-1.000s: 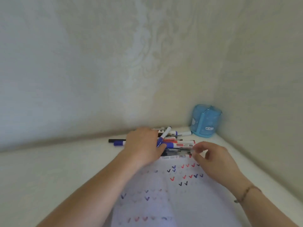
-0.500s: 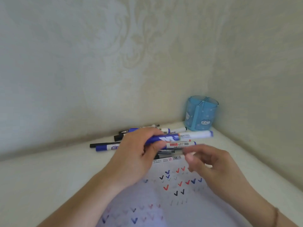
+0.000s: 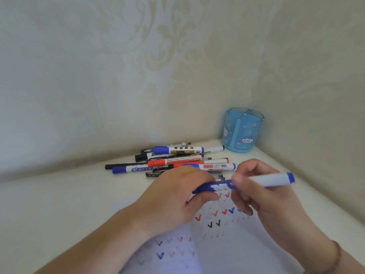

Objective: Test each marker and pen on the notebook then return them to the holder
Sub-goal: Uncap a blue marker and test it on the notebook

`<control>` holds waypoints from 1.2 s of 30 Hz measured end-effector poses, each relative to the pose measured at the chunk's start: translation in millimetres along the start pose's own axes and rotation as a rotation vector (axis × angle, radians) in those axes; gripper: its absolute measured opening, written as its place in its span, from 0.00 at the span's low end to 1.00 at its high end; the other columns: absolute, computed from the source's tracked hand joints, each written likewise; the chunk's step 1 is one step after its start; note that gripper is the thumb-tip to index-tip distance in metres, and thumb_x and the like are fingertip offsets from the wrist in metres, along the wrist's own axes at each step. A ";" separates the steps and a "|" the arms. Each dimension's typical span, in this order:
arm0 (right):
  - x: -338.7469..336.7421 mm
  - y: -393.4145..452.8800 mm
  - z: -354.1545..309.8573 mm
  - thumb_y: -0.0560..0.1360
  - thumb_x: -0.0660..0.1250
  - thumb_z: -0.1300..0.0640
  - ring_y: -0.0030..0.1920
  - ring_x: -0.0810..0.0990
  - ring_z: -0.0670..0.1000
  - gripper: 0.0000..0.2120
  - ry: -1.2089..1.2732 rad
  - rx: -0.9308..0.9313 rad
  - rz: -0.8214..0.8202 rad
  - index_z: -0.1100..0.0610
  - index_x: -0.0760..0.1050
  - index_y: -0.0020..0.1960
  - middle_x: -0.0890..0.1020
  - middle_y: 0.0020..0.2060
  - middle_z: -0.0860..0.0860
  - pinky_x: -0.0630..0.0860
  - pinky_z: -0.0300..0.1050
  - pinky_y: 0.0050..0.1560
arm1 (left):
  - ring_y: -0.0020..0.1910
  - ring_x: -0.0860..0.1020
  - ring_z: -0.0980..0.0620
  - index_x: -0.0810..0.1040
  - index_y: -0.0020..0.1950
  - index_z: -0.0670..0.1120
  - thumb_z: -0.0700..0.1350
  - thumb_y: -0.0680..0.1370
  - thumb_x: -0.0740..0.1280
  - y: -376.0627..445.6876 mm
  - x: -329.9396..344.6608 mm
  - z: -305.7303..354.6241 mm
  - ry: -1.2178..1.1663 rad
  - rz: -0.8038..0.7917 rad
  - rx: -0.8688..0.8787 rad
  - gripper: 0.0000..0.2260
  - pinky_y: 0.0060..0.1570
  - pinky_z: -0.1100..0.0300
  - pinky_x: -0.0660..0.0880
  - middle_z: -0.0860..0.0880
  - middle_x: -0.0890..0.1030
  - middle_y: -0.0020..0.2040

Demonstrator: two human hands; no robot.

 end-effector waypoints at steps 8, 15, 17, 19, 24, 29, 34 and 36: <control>5.5 -1.5 -2.0 0.64 0.79 0.56 0.23 0.71 0.52 0.10 -0.105 -0.043 -0.042 0.55 0.78 0.37 0.78 0.25 0.53 0.68 0.36 0.23 | 0.48 0.71 0.65 0.73 0.59 0.53 0.53 0.81 0.56 -0.7 5.4 -4.1 -0.035 -0.102 -0.016 0.11 0.48 0.72 0.67 0.64 0.72 0.48; 12.0 -12.7 -8.3 0.71 0.72 0.56 0.19 0.72 0.48 0.15 -0.286 -0.189 -0.123 0.50 0.67 0.32 0.77 0.19 0.52 0.68 0.36 0.26 | 0.33 0.71 0.55 0.70 0.48 0.50 0.58 0.82 0.53 -3.9 12.5 16.3 -0.180 -0.229 0.063 0.14 0.32 0.54 0.69 0.53 0.77 0.35; 10.4 -14.8 -12.5 0.70 0.69 0.51 0.21 0.72 0.48 0.12 -0.331 -0.214 -0.170 0.48 0.67 0.32 0.77 0.20 0.52 0.68 0.37 0.27 | 0.28 0.69 0.54 0.73 0.48 0.47 0.56 0.82 0.55 -4.0 12.3 17.2 -0.261 -0.258 0.054 0.15 0.28 0.58 0.63 0.51 0.75 0.31; 7.6 -16.1 -16.1 0.70 0.68 0.51 0.22 0.73 0.49 0.11 -0.388 -0.245 -0.205 0.48 0.68 0.32 0.77 0.21 0.52 0.68 0.37 0.27 | 0.25 0.67 0.54 0.75 0.49 0.47 0.57 0.82 0.57 -4.4 13.1 18.0 -0.330 -0.277 0.051 0.15 0.27 0.62 0.59 0.51 0.71 0.27; -0.4 -12.6 -19.2 0.68 0.69 0.54 0.22 0.71 0.50 0.06 -0.291 -0.275 -0.226 0.50 0.74 0.34 0.76 0.22 0.50 0.66 0.39 0.26 | 0.25 0.64 0.53 0.74 0.55 0.55 0.61 0.78 0.61 -6.2 15.9 14.8 -0.370 -0.325 0.005 0.12 0.27 0.62 0.59 0.48 0.68 0.28; -16.7 3.1 -2.0 0.66 0.74 0.46 0.29 0.80 0.61 0.16 -0.087 0.032 -0.277 0.60 0.82 0.39 0.82 0.31 0.62 0.74 0.45 0.28 | 0.35 0.69 0.51 0.70 0.56 0.59 0.45 0.78 0.54 -8.7 9.2 -6.9 -0.382 -0.194 -0.125 0.12 0.38 0.56 0.70 0.52 0.71 0.37; -21.9 7.0 26.6 0.67 0.77 0.61 0.23 0.68 0.52 0.20 -0.314 0.141 -0.120 0.59 0.67 0.27 0.72 0.21 0.53 0.65 0.41 0.26 | 0.37 0.70 0.50 0.68 0.58 0.58 0.43 0.82 0.53 -8.4 13.8 -9.7 -0.317 -0.162 -0.088 0.11 0.40 0.51 0.70 0.53 0.72 0.40; -17.5 7.0 24.8 0.70 0.75 0.64 0.24 0.66 0.49 0.22 -0.436 0.111 -0.108 0.55 0.66 0.24 0.70 0.21 0.51 0.63 0.38 0.26 | 0.41 0.72 0.56 0.67 0.61 0.59 0.47 0.82 0.55 -8.5 17.7 -12.1 -0.246 -0.204 -0.075 0.10 0.42 0.63 0.68 0.59 0.73 0.43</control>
Point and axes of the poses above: each hand's wrist, its own y-axis towards the middle knuckle, its own x-axis out of the palm, z = x × y, the point moved 5 cm from there along y, towards the middle knuckle
